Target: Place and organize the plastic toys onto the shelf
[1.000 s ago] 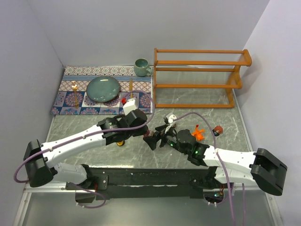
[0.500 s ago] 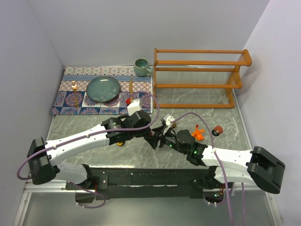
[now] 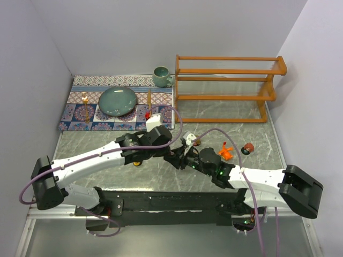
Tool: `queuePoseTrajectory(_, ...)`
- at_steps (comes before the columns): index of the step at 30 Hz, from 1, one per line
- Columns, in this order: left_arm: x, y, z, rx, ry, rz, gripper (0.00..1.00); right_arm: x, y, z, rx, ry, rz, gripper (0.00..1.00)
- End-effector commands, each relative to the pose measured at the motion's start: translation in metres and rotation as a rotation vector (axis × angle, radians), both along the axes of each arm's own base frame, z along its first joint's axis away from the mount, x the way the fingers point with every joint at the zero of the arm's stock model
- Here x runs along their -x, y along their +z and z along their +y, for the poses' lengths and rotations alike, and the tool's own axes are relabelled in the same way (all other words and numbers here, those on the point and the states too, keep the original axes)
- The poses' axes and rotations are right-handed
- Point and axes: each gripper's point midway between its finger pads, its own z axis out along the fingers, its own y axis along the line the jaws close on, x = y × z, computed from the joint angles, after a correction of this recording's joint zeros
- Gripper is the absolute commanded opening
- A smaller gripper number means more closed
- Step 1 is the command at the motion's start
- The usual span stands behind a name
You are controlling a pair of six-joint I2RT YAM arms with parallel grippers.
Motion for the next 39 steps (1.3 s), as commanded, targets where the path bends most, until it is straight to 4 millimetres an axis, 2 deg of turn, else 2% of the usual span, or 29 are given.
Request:
queuePoseTrajectory(1, -0.004, 0.045, -0.017, 0.145, -0.023, -0.077, 0.37, -0.001, 0.002, -0.002, -0.009, -0.015, -0.003, 0.00)
queuePoseTrajectory(3, -0.003, 0.049, -0.013, 0.163, -0.024, -0.095, 0.41, 0.000, 0.005, -0.003, -0.025, -0.013, -0.004, 0.00)
queuePoseTrajectory(6, -0.003, 0.058, -0.008, 0.198, -0.022, -0.128, 0.61, 0.003, 0.011, -0.006, -0.072, 0.003, 0.003, 0.00)
queuePoseTrajectory(7, -0.002, 0.061, -0.006, 0.206, -0.024, -0.137, 0.76, 0.002, 0.010, -0.009, -0.078, -0.002, 0.007, 0.00)
queuePoseTrajectory(10, -0.002, 0.072, 0.004, 0.244, -0.024, -0.205, 0.97, 0.005, 0.020, -0.012, -0.118, 0.023, 0.003, 0.00)
queuePoseTrajectory(11, -0.002, 0.075, 0.008, 0.258, -0.025, -0.230, 0.99, 0.003, 0.027, -0.016, -0.138, 0.019, -0.003, 0.00)
queuePoseTrajectory(16, 0.007, 0.089, 0.029, 0.353, -0.108, -0.417, 0.97, 0.008, 0.044, -0.031, -0.197, 0.054, -0.009, 0.00)
queuePoseTrajectory(17, 0.010, 0.089, 0.033, 0.346, -0.139, -0.452, 0.97, 0.013, 0.056, -0.035, -0.230, 0.081, -0.029, 0.00)
queuePoseTrajectory(19, 0.022, 0.093, 0.037, 0.403, -0.208, -0.518, 0.97, 0.007, 0.060, -0.047, -0.244, 0.063, -0.025, 0.00)
queuePoseTrajectory(20, 0.025, 0.079, 0.039, 0.376, -0.251, -0.542, 0.97, 0.014, 0.073, -0.051, -0.269, 0.095, -0.054, 0.00)
queuePoseTrajectory(21, 0.035, 0.087, 0.041, 0.417, -0.296, -0.575, 0.97, 0.012, 0.077, -0.057, -0.274, 0.087, -0.061, 0.00)
queuePoseTrajectory(22, 0.037, 0.096, 0.040, 0.449, -0.317, -0.621, 0.97, 0.014, 0.079, -0.059, -0.266, 0.098, -0.061, 0.00)
queuePoseTrajectory(23, 0.040, 0.084, 0.041, 0.422, -0.357, -0.646, 0.97, 0.021, 0.090, -0.062, -0.281, 0.123, -0.088, 0.00)
queuePoseTrajectory(25, 0.055, 0.098, 0.038, 0.486, -0.448, -0.721, 0.97, 0.025, 0.099, -0.066, -0.280, 0.141, -0.100, 0.00)
queuePoseTrajectory(26, 0.059, 0.091, 0.036, 0.475, -0.487, -0.743, 0.97, 0.030, 0.107, -0.068, -0.291, 0.158, -0.120, 0.00)
queuePoseTrajectory(28, 0.069, 0.094, 0.033, 0.507, -0.548, -0.782, 0.97, 0.040, 0.117, -0.069, -0.292, 0.209, -0.139, 0.00)
queuePoseTrajectory(30, 0.070, 0.097, 0.030, 0.521, -0.568, -0.816, 0.97, 0.050, 0.124, -0.068, -0.285, 0.264, -0.155, 0.00)
queuePoseTrajectory(35, 0.087, 0.104, 0.012, 0.543, -0.722, -0.865, 0.97, 0.062, 0.116, -0.061, -0.238, 0.366, -0.141, 0.00)
queuePoseTrajectory(39, 0.092, 0.112, -0.003, 0.541, -0.808, -0.891, 0.97, 0.067, 0.110, -0.055, -0.222, 0.427, -0.120, 0.00)
